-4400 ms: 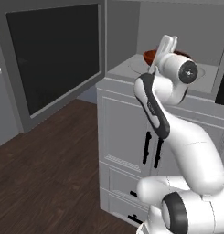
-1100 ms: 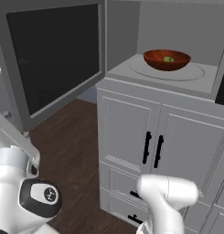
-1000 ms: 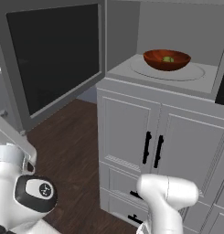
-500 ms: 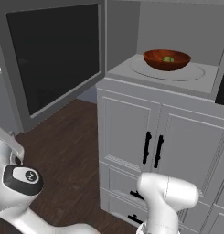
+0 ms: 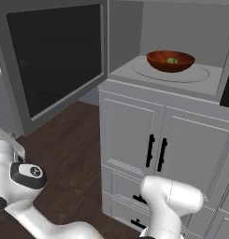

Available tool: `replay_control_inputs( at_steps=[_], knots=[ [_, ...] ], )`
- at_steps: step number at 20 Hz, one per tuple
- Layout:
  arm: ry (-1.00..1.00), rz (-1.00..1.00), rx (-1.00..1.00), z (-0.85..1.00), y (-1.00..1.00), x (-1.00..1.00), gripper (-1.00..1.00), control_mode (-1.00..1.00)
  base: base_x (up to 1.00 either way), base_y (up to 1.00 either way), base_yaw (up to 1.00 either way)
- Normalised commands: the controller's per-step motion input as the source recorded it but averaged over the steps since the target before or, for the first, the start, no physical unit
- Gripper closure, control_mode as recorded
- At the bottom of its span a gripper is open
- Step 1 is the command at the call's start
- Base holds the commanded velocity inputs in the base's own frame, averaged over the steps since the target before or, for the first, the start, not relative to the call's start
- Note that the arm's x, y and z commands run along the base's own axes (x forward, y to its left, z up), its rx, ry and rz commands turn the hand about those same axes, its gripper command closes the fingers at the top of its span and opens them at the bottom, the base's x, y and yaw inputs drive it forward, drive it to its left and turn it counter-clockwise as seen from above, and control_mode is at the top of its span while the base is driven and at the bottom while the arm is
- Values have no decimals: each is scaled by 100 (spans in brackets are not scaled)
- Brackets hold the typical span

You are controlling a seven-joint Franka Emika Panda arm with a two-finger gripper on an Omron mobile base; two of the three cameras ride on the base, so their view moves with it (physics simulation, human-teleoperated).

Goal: Pick the lime from the sink and place it in the bowl. Then pick the bowl and place it in the microwave. Then close the microwave door and press the start button.

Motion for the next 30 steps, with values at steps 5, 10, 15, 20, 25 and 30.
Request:
replay_control_inputs(
  at_steps=[5, 10, 15, 20, 25, 30],
  knots=[
    [-11, -8, 1, 0, -43, 34, -100, -100, 0, 0, 0],
    [-21, -9, 4, 5, -48, 10, -100, -100, 0, 0, 0],
    [-38, -6, 18, 16, -67, -21, -100, -100, 0, 0, 0],
    [-33, -5, 25, 32, -89, -5, -100, -100, 0, 0, 0],
    [-22, -6, 38, 36, -100, -8, -100, -100, 0, 0, 0],
    [-27, -2, 39, 48, -99, -20, -100, -100, 0, 0, 0]
  ],
)
